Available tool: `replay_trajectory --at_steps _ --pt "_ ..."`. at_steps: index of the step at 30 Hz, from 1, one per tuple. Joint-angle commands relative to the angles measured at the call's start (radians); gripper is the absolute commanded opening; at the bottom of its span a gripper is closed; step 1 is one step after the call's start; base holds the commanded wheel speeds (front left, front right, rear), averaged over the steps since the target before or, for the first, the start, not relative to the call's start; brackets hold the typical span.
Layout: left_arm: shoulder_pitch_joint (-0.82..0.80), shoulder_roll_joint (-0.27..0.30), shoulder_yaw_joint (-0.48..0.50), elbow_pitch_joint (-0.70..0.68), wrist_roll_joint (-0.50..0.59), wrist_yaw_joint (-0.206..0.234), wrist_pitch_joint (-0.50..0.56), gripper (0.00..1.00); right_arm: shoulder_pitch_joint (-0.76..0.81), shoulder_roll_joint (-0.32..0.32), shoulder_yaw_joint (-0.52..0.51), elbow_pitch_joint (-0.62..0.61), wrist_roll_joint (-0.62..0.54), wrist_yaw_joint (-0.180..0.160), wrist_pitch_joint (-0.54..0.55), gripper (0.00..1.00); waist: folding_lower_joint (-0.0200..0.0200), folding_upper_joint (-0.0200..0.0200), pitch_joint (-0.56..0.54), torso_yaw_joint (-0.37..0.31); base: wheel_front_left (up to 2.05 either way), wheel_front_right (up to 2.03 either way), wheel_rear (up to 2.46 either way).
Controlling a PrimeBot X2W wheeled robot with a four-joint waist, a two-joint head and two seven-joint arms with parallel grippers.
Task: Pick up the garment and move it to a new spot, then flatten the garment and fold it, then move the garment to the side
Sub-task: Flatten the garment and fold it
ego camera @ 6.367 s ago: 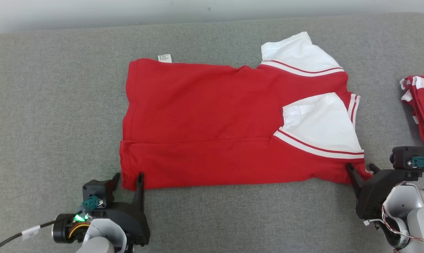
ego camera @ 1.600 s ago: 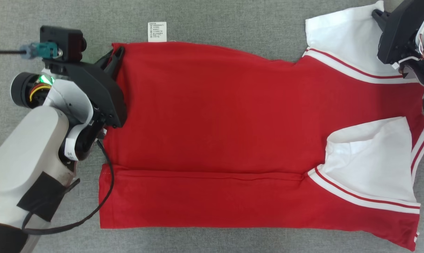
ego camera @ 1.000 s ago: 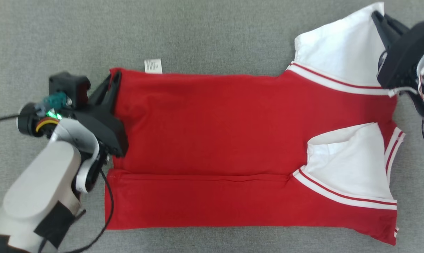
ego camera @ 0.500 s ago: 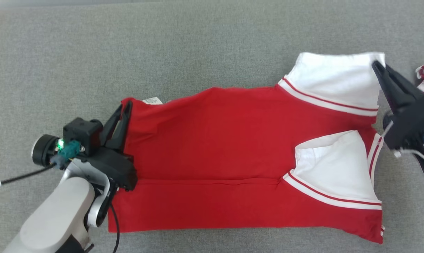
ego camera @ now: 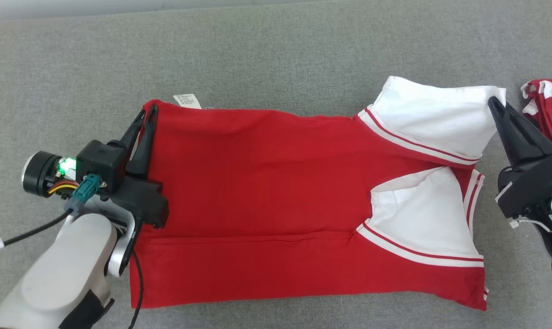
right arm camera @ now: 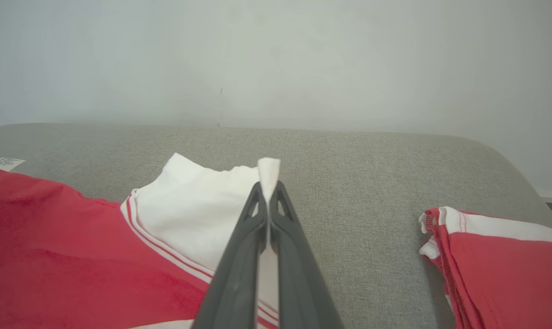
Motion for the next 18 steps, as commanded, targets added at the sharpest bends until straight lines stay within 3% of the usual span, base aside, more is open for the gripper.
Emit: replay_trajectory --at_steps 1,10,18 --pt "0.014 -0.003 0.007 -0.004 0.016 -0.002 -0.006 0.0 0.013 -0.001 0.006 -0.01 -0.004 -0.003 -0.011 0.0 0.0001 0.0 0.003 -0.002 0.0 0.0 0.0" --pt "0.196 0.005 0.128 -0.138 0.101 -0.032 -0.006 0.0 0.129 -0.049 -0.004 -0.068 0.055 -0.003 -0.005 0.0 0.0001 0.0 0.0 0.012 0.0 0.0 0.0" --pt "0.358 -0.026 0.207 -0.151 0.15 -0.078 -0.006 0.0 0.288 -0.056 -0.008 -0.153 0.104 -0.003 0.104 0.0 0.0001 0.0 -0.021 0.027 0.0 0.0 0.0"
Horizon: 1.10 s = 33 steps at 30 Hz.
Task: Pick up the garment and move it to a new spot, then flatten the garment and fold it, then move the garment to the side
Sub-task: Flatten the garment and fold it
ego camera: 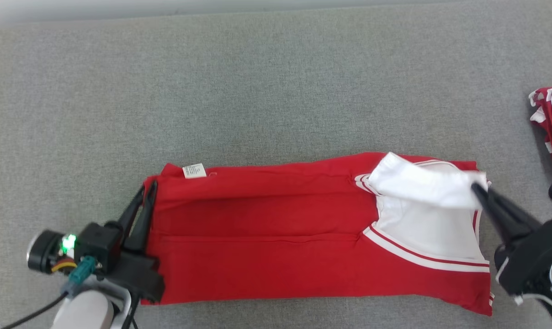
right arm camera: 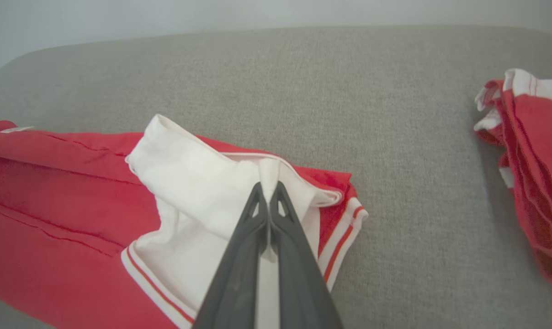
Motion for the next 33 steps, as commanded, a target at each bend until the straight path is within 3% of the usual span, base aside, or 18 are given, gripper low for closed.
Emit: replay_trajectory --at_steps 1,14,16,17,21,22,29,33 --pt "0.039 -0.015 0.016 0.015 0.019 -0.007 -0.004 0.0 0.046 0.004 -0.005 -0.021 0.015 -0.003 0.036 0.0 0.0001 0.0 -0.01 0.003 0.0 0.0 0.0" --pt "0.108 -0.077 0.107 0.093 0.072 -0.044 -0.003 0.0 0.18 0.019 -0.024 -0.109 0.026 -0.003 0.219 0.0 0.0001 0.0 -0.06 -0.018 0.0 0.0 0.0" --pt "0.116 -0.086 0.121 0.103 0.079 -0.049 -0.004 0.43 0.194 0.021 -0.022 -0.112 0.021 -0.003 0.241 0.0 0.0001 0.0 -0.067 -0.022 0.0 0.0 0.0" --pt "0.122 -0.091 0.128 0.106 0.083 -0.051 -0.004 0.96 0.196 0.023 -0.024 -0.115 0.017 -0.003 0.247 0.0 0.0001 0.0 -0.07 -0.023 0.0 0.0 0.0" --pt "0.153 -0.115 0.151 0.114 0.087 -0.045 -0.004 1.0 0.213 0.032 -0.016 -0.11 0.014 -0.003 0.266 0.0 0.0001 0.0 -0.084 -0.026 0.0 0.0 0.0" --pt "0.157 -0.121 0.159 0.112 0.089 -0.045 -0.004 1.0 0.214 0.037 -0.016 -0.108 0.012 -0.003 0.267 1.0 0.0001 0.0 -0.088 -0.027 0.0 0.0 0.0" --pt "0.229 -0.185 0.267 0.076 0.07 -0.04 -0.004 1.0 0.238 0.067 -0.006 -0.094 0.013 -0.003 0.24 1.0 0.0001 0.0 -0.126 -0.019 0.0 0.0 0.0" --pt "0.292 -0.239 0.36 -0.014 0.074 -0.032 -0.004 1.0 0.257 0.079 -0.022 -0.099 0.014 -0.003 0.197 1.0 0.0001 0.0 -0.158 -0.011 0.0 0.0 0.0"
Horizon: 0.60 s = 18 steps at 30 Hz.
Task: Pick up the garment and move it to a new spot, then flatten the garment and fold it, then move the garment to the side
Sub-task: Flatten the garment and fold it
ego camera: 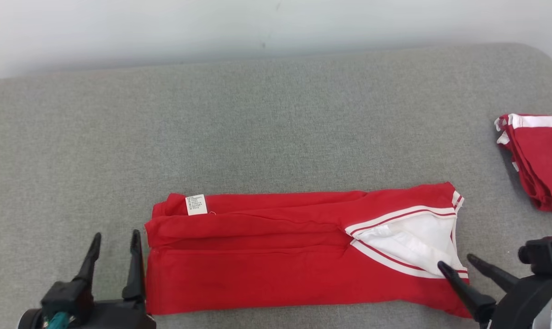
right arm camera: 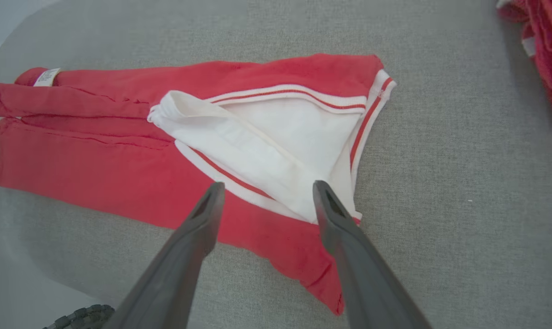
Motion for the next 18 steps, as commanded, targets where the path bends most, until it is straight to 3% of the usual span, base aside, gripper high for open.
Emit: replay_trajectory --at_steps 1,9,18 --pt "0.035 -0.023 0.034 -0.043 0.0 0.001 -0.003 1.0 0.012 0.011 -0.014 -0.005 -0.004 -0.003 -0.032 1.0 0.0 0.0001 -0.026 0.009 0.0 0.0 0.0" --pt "0.15 -0.137 0.176 -0.231 -0.001 -0.068 -0.003 1.0 0.02 0.108 -0.081 0.07 -0.025 -0.003 -0.152 1.0 0.0 0.0001 -0.076 0.03 0.0 0.0 0.0" --pt "0.172 -0.157 0.211 -0.22 0.018 -0.101 -0.003 1.0 -0.042 0.168 -0.132 0.241 -0.061 -0.003 -0.204 1.0 0.0 0.0001 -0.097 0.035 0.0 0.0 0.0"
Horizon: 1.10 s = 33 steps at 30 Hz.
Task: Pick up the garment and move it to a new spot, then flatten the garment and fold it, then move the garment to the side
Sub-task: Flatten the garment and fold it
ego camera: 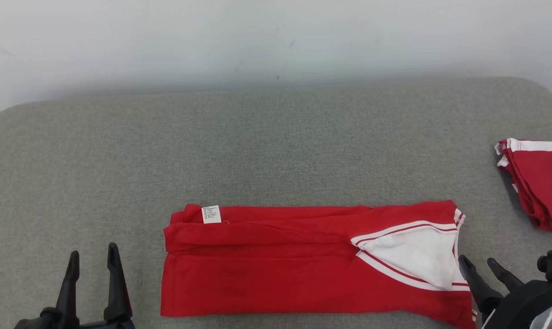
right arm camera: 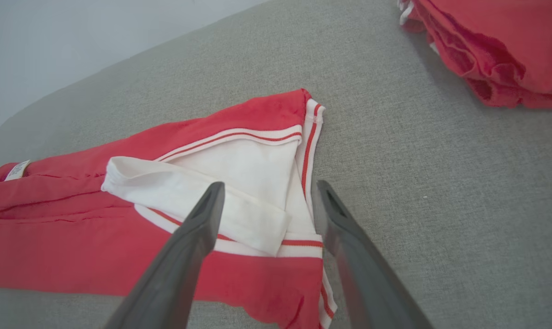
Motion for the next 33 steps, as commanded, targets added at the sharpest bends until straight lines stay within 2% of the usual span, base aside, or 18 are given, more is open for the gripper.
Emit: replay_trajectory --at_steps 1,13,18,26,31,32,33 --pt "0.012 -0.003 0.004 0.003 0.003 -0.005 -0.003 1.0 -0.013 0.003 -0.002 0.012 -0.011 -0.003 -0.008 1.0 0.0001 0.0001 -0.002 0.001 0.0 0.0 0.0" --pt "0.001 -0.005 -0.017 0.001 0.016 -0.014 -0.003 1.0 -0.162 0.012 -0.026 0.246 -0.034 -0.003 0.061 1.0 0.0001 0.0001 0.017 0.02 0.0 0.0 0.0" --pt "-0.007 -0.005 -0.024 0.001 0.023 -0.002 -0.003 1.0 -0.212 0.02 -0.03 0.317 -0.045 -0.003 0.11 1.0 0.0001 0.0001 0.04 0.04 0.0 0.0 0.0" --pt "-0.015 -0.005 -0.04 0.0 0.016 0.008 -0.003 1.0 -0.244 0.048 -0.033 0.404 -0.065 -0.003 0.181 1.0 0.0001 0.0001 0.069 0.076 0.0 0.0 0.0" --pt "-0.013 -0.005 -0.049 0.001 0.011 0.014 -0.003 1.0 -0.249 0.076 0.001 0.412 -0.073 0.001 0.229 1.0 0.0001 0.0001 0.073 0.088 0.0 0.0 0.0" --pt "-0.011 -0.005 -0.05 0.002 0.009 0.015 -0.003 1.0 -0.25 0.079 0.011 0.409 -0.072 0.003 0.236 0.48 0.0001 0.0001 0.073 0.089 0.0 0.0 0.0" --pt "-0.009 -0.005 -0.05 0.002 0.009 0.016 -0.003 1.0 -0.251 0.078 0.02 0.405 -0.073 0.003 0.239 0.25 0.0001 0.0001 0.072 0.089 0.0 0.0 0.0"
